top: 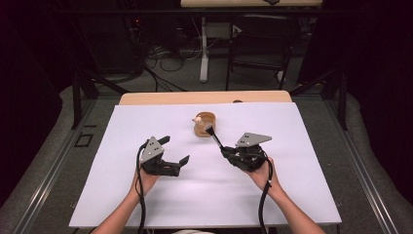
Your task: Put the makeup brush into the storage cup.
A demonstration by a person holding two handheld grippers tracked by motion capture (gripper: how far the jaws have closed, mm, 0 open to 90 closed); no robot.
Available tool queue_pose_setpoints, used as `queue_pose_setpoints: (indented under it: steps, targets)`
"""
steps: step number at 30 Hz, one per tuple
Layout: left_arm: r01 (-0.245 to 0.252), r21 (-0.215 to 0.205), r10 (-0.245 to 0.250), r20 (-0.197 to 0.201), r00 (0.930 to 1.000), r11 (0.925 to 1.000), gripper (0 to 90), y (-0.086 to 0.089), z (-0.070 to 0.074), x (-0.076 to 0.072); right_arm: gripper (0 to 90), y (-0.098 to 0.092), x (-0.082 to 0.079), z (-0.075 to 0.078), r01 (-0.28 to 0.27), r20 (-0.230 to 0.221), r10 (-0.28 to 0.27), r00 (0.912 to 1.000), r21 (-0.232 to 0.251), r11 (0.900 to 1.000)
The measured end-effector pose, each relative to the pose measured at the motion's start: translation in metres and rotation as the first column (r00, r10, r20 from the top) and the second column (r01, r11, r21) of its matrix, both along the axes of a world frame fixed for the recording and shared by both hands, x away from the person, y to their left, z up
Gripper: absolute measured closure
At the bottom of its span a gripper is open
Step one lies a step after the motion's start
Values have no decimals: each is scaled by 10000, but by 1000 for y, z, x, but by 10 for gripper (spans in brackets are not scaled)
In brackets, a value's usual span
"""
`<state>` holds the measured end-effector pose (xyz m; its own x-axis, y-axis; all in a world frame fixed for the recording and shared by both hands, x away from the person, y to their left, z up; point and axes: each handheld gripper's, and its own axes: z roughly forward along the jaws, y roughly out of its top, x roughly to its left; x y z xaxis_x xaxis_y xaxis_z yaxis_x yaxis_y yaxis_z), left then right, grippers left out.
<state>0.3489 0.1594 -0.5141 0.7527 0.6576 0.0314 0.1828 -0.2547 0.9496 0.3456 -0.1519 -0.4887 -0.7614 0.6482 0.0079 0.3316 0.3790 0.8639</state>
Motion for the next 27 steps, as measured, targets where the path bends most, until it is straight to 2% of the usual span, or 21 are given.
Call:
queue_pose_setpoints:
  steps: [2,4,6,8,12,16,18,21,27]
  targets:
    - [46,13,-46,0,10000,10000,17,-4,2,1,796,2,0,-1,-15,-13,15,10000,44,10000]
    - [187,-241,-190,-125,9997,9995,21,-6,3,4,796,3,1,-1,-46,-8,47,10000,55,10000]
    - [161,-171,-162,-89,9998,9997,26,-10,5,6,796,5,0,-1,-89,34,88,10000,96,9999]
    - [225,-274,-229,-165,9996,9994,26,-12,6,8,796,6,0,-1,-171,73,171,9998,29,9999]
    - [222,-300,-224,-75,9997,9993,40,-17,11,9,796,11,1,-2,-271,129,271,9996,5,9996]
    - [418,-364,-421,-79,9991,9985,59,-21,14,12,796,13,0,-2,-283,186,281,9994,64,9996]
    - [346,-301,-346,13,9994,9989,76,-24,15,12,796,13,0,-2,-302,220,300,9993,81,9995]
    - [489,-181,-490,-37,9988,9986,100,-28,15,14,796,13,1,-2,-293,254,289,9993,132,9995]
    - [720,-257,-726,-214,9971,9971,153,-36,15,17,796,14,2,-3,-179,334,169,9993,307,9994]
